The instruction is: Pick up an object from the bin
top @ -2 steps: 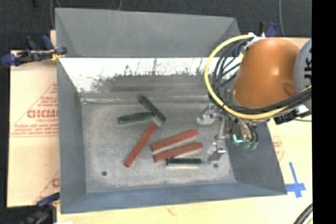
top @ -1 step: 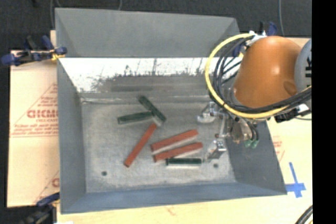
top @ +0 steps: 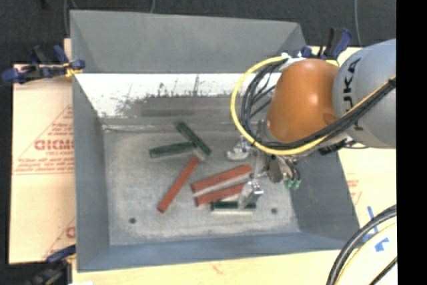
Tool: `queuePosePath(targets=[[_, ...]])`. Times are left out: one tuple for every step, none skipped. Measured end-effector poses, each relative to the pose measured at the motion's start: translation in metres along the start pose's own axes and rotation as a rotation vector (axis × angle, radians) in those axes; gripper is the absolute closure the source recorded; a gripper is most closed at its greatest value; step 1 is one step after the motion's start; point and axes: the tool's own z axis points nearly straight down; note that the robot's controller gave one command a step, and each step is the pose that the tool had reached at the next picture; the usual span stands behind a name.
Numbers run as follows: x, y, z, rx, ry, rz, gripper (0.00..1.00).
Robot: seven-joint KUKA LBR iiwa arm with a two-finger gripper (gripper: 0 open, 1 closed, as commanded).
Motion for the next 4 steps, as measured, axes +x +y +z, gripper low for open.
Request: queuePosePath(targets=[[-0.041, 0.034, 0.002, -0.002, 0.008, -0.171, 0.00], [-0.032, 0.001, 0.043, -0.003, 0.005, -0.068, 0.00], [-0.037, 0.004, 0.071, -0.001, -0.009, -0.196, 0.00], [-0.035, -0.004, 0.073, -0.004, 0.013, -0.078, 1.00]])
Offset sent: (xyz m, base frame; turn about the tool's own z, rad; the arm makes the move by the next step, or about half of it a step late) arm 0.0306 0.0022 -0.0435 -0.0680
